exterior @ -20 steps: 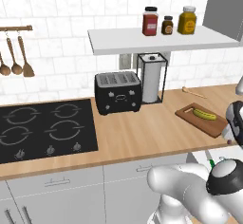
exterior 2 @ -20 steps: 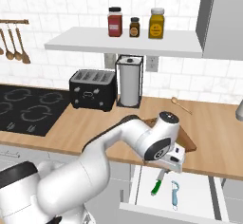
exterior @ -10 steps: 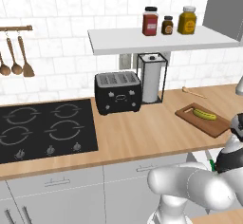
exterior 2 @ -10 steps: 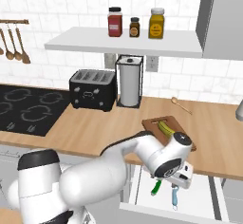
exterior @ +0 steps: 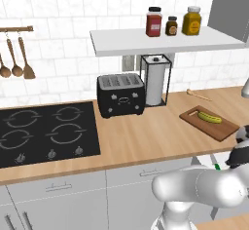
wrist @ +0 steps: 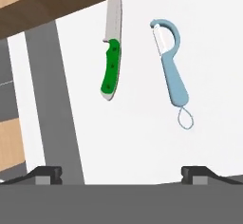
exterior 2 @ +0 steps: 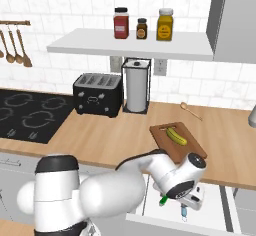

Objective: Place the appropriate cutting tool for cutting the cucumber skin on the cutting board.

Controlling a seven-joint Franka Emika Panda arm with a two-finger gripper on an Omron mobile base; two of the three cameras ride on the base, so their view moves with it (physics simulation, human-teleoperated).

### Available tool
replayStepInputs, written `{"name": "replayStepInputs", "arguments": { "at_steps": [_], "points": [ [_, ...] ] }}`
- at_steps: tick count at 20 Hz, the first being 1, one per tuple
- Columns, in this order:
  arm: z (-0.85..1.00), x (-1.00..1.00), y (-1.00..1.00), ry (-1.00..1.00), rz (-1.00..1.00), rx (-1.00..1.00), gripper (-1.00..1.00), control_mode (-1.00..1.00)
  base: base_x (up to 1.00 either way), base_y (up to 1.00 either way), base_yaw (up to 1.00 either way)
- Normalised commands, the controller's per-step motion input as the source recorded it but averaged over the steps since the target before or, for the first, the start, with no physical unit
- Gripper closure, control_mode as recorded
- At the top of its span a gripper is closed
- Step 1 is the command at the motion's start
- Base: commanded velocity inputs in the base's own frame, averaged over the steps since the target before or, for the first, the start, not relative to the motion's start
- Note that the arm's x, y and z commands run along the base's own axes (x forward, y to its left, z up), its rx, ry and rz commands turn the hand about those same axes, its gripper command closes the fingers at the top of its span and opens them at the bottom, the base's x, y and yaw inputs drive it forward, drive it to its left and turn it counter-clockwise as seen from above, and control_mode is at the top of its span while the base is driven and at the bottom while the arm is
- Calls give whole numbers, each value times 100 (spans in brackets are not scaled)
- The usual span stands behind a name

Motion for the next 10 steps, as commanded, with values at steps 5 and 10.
{"name": "replayStepInputs", "arguments": {
  "at_steps": [5, 10],
  "points": [
    [-21, -6, -8, 0, 0, 6, -100, -100, 0, 0, 0],
    [-29, -2, -8, 1, 0, 3, -100, -100, 0, 0, 0]
  ]
}}
